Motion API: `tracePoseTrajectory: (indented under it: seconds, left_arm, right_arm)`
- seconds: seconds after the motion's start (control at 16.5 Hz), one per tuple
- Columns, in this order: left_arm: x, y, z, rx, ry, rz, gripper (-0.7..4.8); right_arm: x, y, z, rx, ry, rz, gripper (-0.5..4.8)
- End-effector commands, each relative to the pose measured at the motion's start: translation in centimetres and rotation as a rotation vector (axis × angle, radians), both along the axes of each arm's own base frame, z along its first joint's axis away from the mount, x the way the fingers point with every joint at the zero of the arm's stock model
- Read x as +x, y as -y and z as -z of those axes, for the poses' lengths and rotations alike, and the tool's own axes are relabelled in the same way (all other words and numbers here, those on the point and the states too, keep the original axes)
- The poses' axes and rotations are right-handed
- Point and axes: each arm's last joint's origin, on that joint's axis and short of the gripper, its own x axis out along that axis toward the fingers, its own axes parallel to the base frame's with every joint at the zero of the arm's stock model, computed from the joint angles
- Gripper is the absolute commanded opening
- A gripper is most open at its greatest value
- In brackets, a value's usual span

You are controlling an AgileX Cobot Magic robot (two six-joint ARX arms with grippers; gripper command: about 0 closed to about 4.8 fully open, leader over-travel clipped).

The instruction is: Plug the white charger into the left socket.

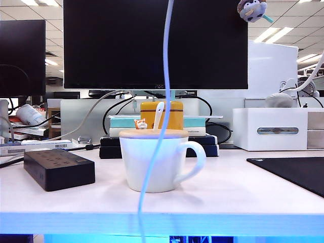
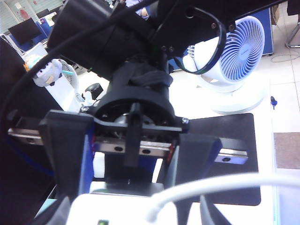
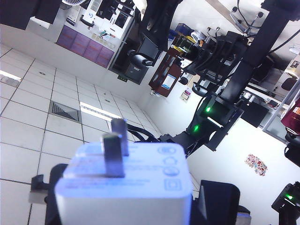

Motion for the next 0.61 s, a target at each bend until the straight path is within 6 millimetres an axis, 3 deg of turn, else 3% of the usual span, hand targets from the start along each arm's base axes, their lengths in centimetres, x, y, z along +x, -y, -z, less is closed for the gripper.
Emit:
tracePoseTrajectory:
  seconds: [0.06, 0.18, 0.3, 0.36, 0.61]
  left_arm:
    - [-0.06, -0.07, -0.15, -0.004, 0.004, -0.015, 3.67]
    - [-0.06, -0.07, -0.16, -0.004, 0.004, -0.015, 3.66]
    - [-0.06, -0.07, -0.16, -0.004, 0.004, -0.015, 3.21]
    - [-0.06, -0.07, -0.16, -0.004, 0.006, -0.014, 2.27]
    - [-0.06, -0.07, -0.18, -0.003, 0.012, -0.012, 2.04]
  right_arm:
    - [-0.25, 0.09, -0.55, 0.015, -0.003, -0.012, 1.25]
    - [-0.26, 0.09, -0.56, 0.016, -0.003, -0.014, 1.25]
    - [-0.26, 0.09, -0.56, 0.016, -0.003, -0.014, 1.25]
    - [-0.26, 0.09, -0.56, 0.016, -0.003, -0.014, 1.25]
    - [-0.24, 0.08, -0.56, 0.02, 0.012, -0.016, 1.25]
